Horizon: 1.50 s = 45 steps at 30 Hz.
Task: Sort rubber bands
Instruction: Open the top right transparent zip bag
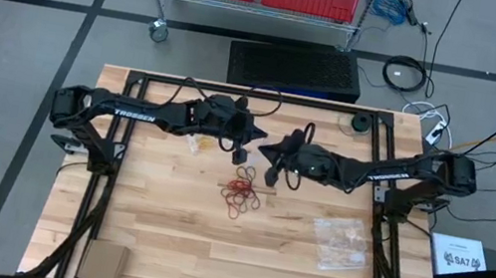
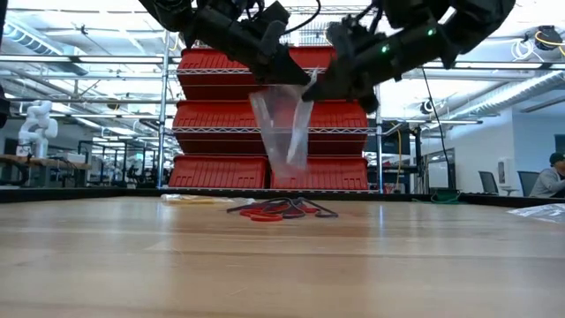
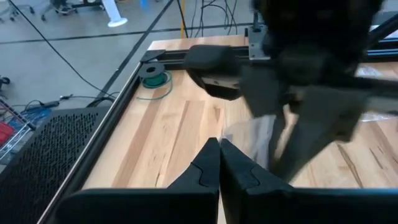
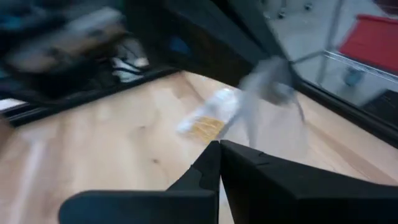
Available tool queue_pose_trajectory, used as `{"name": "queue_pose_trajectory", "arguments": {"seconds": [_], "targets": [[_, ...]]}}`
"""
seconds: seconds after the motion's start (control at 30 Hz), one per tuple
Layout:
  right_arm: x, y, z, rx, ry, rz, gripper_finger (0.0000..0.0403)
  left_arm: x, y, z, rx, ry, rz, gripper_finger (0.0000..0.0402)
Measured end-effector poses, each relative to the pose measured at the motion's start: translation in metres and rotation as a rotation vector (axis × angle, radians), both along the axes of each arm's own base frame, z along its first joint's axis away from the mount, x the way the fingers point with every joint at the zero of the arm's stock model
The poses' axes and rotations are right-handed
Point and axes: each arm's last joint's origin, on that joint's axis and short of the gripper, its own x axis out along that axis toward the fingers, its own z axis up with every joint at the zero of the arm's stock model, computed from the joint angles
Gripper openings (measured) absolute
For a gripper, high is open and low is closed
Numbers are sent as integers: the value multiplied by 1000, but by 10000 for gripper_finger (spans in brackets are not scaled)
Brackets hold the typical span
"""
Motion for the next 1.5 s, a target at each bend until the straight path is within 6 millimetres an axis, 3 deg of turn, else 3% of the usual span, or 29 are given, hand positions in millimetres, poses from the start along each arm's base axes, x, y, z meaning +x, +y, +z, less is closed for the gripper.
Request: {"name": "queue_pose_trajectory", "arguments": {"seconds": [0.13, 0.33, 0.5, 0.63, 0.9, 1.37, 1.5], "targets": [[-1, -3, -3, 25, 15, -42, 15, 0, 0, 0, -7, -1, 3, 0], [-6, 1, -2, 37, 60, -27, 86, 0, 0, -1, -10, 4, 4, 0], [-20, 6, 15, 37, 66, -13, 139, 0, 0, -1, -12, 8, 4, 0], [-40, 10, 32, 27, 98, 14, 155, 0, 0, -1, -11, 11, 3, 0], [-62, 3, 45, -4, 158, 52, 143, 0, 0, -1, -10, 7, 3, 0], [-39, -32, 22, 48, 149, 151, 122, 0, 0, 0, -17, -3, 6, 0], [-39, -36, 17, 55, 178, 127, 79, 0, 0, -1, -18, 3, 6, 0]]}}
